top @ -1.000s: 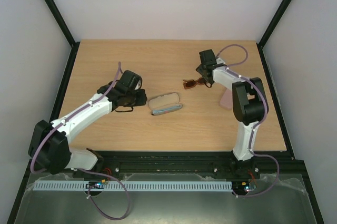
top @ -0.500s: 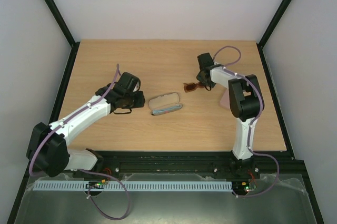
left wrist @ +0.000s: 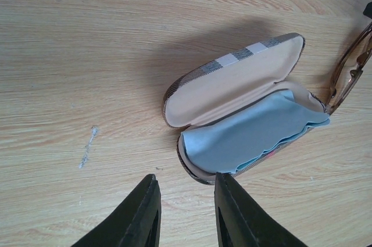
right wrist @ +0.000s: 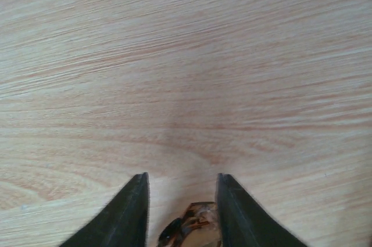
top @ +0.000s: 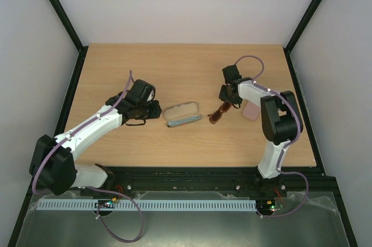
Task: Organize the sunglasses
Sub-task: Pick up the sunglasses from the center of the board.
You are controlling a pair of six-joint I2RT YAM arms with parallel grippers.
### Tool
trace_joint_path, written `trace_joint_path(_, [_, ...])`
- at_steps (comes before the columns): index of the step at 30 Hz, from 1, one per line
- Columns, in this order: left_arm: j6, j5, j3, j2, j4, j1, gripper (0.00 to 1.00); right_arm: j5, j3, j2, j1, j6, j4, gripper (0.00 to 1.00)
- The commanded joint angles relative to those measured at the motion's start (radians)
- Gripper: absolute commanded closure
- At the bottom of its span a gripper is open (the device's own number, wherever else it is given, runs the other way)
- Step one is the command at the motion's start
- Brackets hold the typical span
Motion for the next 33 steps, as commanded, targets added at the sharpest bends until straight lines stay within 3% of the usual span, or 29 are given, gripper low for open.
trace_joint_path(1, [0.018, 0.018, -0.017, 0.007, 0.015, 0.008, 0.71, 0.004, 0.003, -0.06, 0.016, -0.097, -0.085, 0.62])
trace_joint_path(3, [0.018, 0.022, -0.023, 0.008, 0.021, 0.007, 0.71, 0.068, 0.009, -0.066, 0.031, -0.085, -0.113, 0.55])
trace_joint_path(5, [0.02, 0.024, -0.024, 0.009, 0.022, 0.007, 0.71, 0.123, 0.013, -0.07, 0.049, -0.069, -0.136, 0.55])
trace_joint_path(12, [0.026, 0.036, -0.035, 0.012, 0.035, 0.007, 0.71, 0.214, 0.043, -0.02, 0.109, 0.013, -0.19, 0.66])
trace_joint_path(19, [0.028, 0.041, -0.046, 0.002, 0.037, 0.007, 0.71, 0.255, 0.063, -0.003, 0.128, 0.068, -0.21, 0.88])
trace_joint_path(26, [0.026, 0.041, -0.048, -0.005, 0.037, 0.008, 0.7, 0.276, 0.07, -0.007, 0.129, 0.07, -0.218, 0.98])
trace_joint_path(33, [0.008, 0.041, -0.044, -0.018, 0.044, 0.008, 0.7, 0.257, 0.046, -0.107, 0.13, 0.06, -0.179, 0.99])
